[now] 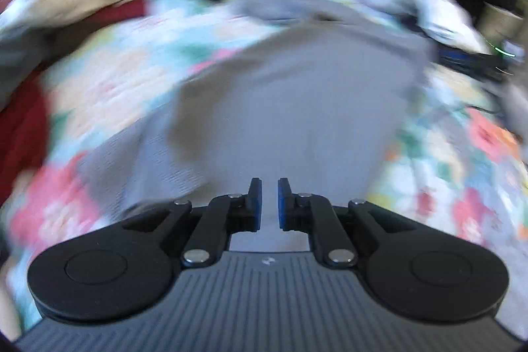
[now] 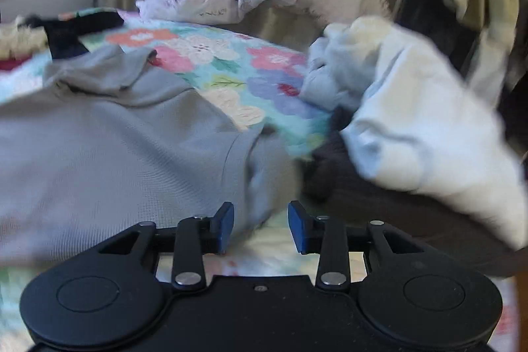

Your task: Fold clothes

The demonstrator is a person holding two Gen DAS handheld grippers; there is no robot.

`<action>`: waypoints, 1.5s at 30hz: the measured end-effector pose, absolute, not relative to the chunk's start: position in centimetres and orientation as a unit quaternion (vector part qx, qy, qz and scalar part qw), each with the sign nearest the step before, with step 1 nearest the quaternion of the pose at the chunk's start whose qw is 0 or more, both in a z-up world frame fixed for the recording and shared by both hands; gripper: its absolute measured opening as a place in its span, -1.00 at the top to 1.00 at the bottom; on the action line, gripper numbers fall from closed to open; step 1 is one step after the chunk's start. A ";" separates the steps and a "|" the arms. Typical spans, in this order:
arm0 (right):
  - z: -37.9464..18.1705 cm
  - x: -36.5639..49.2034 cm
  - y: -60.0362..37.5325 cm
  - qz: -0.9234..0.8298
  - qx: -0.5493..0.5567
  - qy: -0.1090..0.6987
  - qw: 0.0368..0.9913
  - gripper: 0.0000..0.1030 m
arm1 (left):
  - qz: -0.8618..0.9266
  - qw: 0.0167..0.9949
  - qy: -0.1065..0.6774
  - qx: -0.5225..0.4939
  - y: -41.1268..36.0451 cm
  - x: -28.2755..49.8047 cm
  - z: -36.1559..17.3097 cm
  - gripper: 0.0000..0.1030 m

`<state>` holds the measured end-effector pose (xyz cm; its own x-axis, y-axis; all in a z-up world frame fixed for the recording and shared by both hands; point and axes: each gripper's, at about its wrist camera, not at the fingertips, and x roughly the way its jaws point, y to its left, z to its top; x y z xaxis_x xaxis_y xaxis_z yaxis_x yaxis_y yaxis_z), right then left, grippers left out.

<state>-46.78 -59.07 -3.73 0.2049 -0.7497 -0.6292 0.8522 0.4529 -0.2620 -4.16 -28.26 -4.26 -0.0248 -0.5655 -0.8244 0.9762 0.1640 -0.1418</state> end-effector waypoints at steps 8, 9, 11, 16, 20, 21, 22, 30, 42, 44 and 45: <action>-0.8 -37.5 -50.8 -0.289 0.148 0.314 0.892 0.05 | -0.578 0.661 0.341 0.336 -26.5 -0.9 -6.8 0.33; -1.4 -35.4 -49.9 -0.240 0.179 0.308 0.903 0.04 | -0.578 0.661 0.328 0.347 -26.8 -1.4 -6.9 0.29; -3.1 -30.9 -48.0 -0.169 0.212 0.314 0.910 0.04 | -0.587 0.663 0.316 0.340 -27.1 -2.2 -6.6 0.16; -6.4 -22.2 -44.2 -0.084 0.209 0.350 0.909 0.04 | -0.598 0.658 0.277 0.365 -28.8 -3.3 -7.4 -0.24; -7.5 -19.2 -43.1 -0.068 0.213 0.358 0.907 0.04 | -0.572 0.643 0.315 0.399 -31.1 -2.5 -10.6 0.10; -7.7 -18.5 -43.1 -0.069 0.214 0.360 0.905 0.03 | -0.578 0.641 0.328 0.384 -31.2 -2.1 -10.5 0.61; -8.0 -17.9 -43.3 -0.068 0.219 0.360 0.904 0.03 | -0.576 0.644 0.345 0.368 -31.3 -1.7 -10.2 0.74; -8.6 -13.3 -43.7 -0.055 0.249 0.362 0.896 0.05 | -0.511 0.707 0.421 0.248 -28.3 3.2 -8.2 0.84; -9.5 -6.7 -44.3 -0.021 0.297 0.306 0.904 0.21 | -0.459 0.763 0.400 0.217 -27.1 5.7 -7.0 0.83; -9.5 -6.6 -44.8 -0.003 0.325 0.294 0.899 0.22 | -0.464 0.764 0.391 0.219 -27.0 5.5 -6.6 0.82; -9.3 -6.7 -44.9 -0.004 0.327 0.292 0.899 0.22 | -0.468 0.764 0.388 0.217 -27.1 5.5 -6.5 0.82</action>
